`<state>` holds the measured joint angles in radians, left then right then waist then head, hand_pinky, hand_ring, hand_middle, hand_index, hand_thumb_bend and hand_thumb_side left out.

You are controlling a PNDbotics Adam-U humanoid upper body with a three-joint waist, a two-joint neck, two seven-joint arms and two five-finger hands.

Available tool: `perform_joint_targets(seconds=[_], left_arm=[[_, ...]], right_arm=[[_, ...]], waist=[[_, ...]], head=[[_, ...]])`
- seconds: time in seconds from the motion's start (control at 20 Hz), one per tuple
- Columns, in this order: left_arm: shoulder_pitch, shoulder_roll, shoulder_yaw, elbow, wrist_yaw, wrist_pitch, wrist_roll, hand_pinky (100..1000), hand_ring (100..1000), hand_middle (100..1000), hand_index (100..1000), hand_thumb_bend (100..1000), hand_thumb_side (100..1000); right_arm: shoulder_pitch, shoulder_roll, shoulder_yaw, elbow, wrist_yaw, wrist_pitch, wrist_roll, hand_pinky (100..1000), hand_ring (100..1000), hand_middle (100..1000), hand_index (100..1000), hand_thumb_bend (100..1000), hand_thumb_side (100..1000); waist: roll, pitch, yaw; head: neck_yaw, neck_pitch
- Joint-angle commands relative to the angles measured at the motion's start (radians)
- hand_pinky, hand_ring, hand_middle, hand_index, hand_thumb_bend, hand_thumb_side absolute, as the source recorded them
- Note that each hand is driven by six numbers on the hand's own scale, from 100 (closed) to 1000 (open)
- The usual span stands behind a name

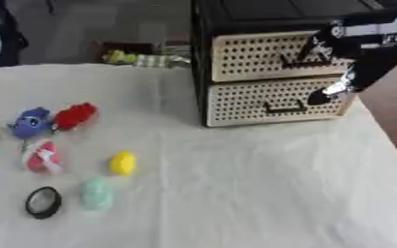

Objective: Pick up objects from table and place into drawer.

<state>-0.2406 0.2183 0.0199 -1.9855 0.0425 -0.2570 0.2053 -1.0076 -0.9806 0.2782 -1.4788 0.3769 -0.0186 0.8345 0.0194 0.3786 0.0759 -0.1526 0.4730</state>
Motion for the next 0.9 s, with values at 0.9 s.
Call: perform_joint_targets(seconds=[0.9], left_arm=[[-0.009,0.000,-0.005,-0.014,-0.001,0.006,-0.007,353,592,602,785,100,893]], right_arm=[[0.009,-0.036,-0.010,-0.042,0.042,0.008,0.015,100,100,100,839,584,571]], waist=[[0.001,-0.014,-0.003]], head=[[-0.007,-0.004]])
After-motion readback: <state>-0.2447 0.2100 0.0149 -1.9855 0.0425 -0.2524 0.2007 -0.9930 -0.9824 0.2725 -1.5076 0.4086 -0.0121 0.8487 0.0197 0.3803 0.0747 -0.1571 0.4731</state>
